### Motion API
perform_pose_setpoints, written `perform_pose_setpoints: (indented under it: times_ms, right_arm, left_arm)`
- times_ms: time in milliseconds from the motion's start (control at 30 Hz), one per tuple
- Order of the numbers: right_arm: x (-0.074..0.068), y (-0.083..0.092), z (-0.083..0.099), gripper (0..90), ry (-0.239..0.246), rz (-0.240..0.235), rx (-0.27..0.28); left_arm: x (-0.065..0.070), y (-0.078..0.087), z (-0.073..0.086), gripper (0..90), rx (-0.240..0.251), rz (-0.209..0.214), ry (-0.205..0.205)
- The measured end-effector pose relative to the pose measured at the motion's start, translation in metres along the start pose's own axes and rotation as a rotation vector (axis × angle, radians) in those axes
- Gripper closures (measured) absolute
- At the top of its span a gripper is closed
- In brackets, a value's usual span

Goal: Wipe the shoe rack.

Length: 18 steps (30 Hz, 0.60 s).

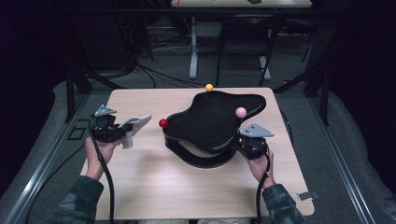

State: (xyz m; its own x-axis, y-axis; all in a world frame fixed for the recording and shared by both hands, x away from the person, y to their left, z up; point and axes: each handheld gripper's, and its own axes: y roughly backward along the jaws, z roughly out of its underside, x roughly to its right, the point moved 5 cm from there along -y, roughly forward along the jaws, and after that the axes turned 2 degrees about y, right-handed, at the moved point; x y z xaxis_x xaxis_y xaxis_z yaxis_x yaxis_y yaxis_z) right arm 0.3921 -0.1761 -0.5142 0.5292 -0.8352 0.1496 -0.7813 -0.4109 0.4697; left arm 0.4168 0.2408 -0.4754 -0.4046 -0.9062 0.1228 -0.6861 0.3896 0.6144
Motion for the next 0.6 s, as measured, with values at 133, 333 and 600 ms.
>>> perform_pose_setpoints:
  times_ms: [133, 333, 600]
  right_arm:
    - [0.0, 0.0, 0.0, 75.1, 0.0, 0.001, 0.0]
    - [0.0, 0.0, 0.0, 75.1, -0.003, 0.002, -0.001]
    - [0.0, 0.0, 0.0, 75.2, -0.003, 0.006, -0.001]
  left_arm:
    - [-0.008, 0.009, 0.007, 82.8, -0.001, -0.018, 0.005]
    - [-0.018, 0.018, 0.018, 82.9, -0.007, -0.034, 0.013]
    - [-0.031, 0.027, 0.037, 82.8, -0.02, -0.047, 0.037]
